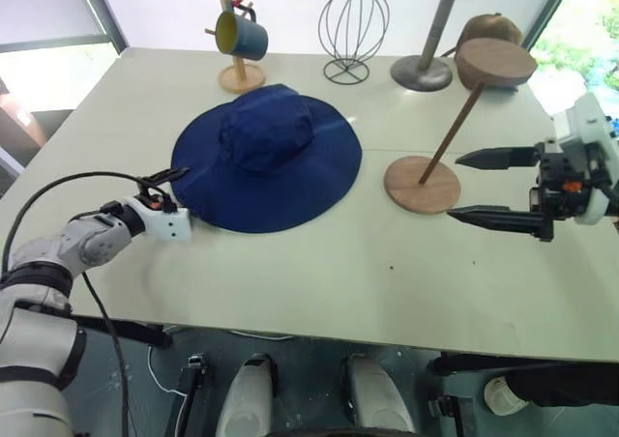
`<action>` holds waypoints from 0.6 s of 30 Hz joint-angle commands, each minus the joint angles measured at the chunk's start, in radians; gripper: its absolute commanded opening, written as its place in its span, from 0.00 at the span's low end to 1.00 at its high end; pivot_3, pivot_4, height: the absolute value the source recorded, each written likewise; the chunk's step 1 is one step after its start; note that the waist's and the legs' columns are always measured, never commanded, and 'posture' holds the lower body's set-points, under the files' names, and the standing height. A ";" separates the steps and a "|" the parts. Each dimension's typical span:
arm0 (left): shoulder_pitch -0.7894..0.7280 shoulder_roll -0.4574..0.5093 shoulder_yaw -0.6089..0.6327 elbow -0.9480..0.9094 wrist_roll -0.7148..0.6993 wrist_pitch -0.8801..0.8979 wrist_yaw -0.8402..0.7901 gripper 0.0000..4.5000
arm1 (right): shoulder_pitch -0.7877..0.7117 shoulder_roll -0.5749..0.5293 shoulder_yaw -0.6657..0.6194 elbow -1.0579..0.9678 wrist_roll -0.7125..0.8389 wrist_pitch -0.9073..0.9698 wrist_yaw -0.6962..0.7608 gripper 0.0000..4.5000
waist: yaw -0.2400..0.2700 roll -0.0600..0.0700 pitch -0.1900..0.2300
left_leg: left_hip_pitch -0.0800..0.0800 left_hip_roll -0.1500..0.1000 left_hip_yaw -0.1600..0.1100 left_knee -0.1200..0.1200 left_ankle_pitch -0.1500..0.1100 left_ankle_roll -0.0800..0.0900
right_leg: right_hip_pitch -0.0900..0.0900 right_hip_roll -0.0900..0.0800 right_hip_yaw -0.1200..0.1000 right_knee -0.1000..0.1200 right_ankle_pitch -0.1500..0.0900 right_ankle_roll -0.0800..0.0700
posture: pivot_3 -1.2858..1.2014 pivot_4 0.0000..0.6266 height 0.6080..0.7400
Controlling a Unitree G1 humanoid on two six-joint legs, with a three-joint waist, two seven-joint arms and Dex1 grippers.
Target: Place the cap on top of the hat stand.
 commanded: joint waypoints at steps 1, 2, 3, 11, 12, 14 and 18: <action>-0.034 0.004 0.008 0.018 -0.021 0.046 0.056 0.96 | 0.004 -0.004 -0.052 -0.034 0.019 -0.012 -0.008 1.00 | -0.002 0.000 0.000 | 0.000 0.000 0.000 0.000 0.000 0.000 | 0.000 0.000 0.000 0.000 0.000 0.000 | 0.52 0.24 1.00; -0.038 0.002 0.006 0.019 -0.020 0.050 0.065 0.96 | 0.007 -0.004 -0.055 -0.036 0.021 -0.012 -0.009 1.00 | -0.003 -0.001 0.000 | 0.000 0.000 0.000 -0.001 0.000 0.000 | -0.001 0.000 0.000 0.000 0.000 0.001 | 0.52 0.24 1.00; -0.044 -0.002 0.002 0.020 -0.018 0.051 0.079 0.96 | 0.007 -0.005 -0.056 -0.037 0.024 -0.010 -0.012 1.00 | -0.004 -0.001 0.000 | 0.000 0.000 0.000 -0.001 0.000 0.000 | -0.001 0.000 0.000 0.000 0.000 0.001 | 0.52 0.24 1.00; -0.131 -0.044 -0.058 0.021 0.029 0.048 0.184 0.96 | -0.009 -0.003 -0.045 -0.039 0.041 -0.004 -0.032 1.00 | 0.002 -0.002 0.000 | -0.001 0.000 0.000 -0.001 0.000 0.000 | 0.000 0.000 0.000 -0.001 0.001 0.002 | 0.52 0.24 1.00; -0.142 -0.047 -0.066 0.020 0.036 0.041 0.198 0.96 | -0.011 -0.003 -0.045 -0.040 0.044 -0.002 -0.034 1.00 | 0.001 -0.002 0.000 | -0.001 0.000 0.000 -0.001 0.000 0.000 | 0.000 0.000 0.000 -0.002 0.001 0.002 | 0.52 0.24 1.00; -0.171 -0.056 -0.102 0.020 0.071 0.032 0.227 0.96 | -0.015 0.001 -0.046 -0.042 0.055 0.003 -0.041 1.00 | 0.001 -0.002 0.001 | -0.002 0.000 0.000 -0.001 0.000 0.000 | 0.000 0.000 0.000 -0.003 0.001 0.003 | 0.52 0.24 1.00; -0.216 -0.078 -0.172 0.040 0.139 0.045 0.279 0.96 | -0.019 0.006 -0.043 -0.041 0.064 0.003 -0.055 1.00 | -0.001 -0.002 0.001 | -0.002 0.000 0.000 -0.001 0.000 0.000 | 0.000 0.000 0.000 -0.003 0.001 0.003 | 0.52 0.24 1.00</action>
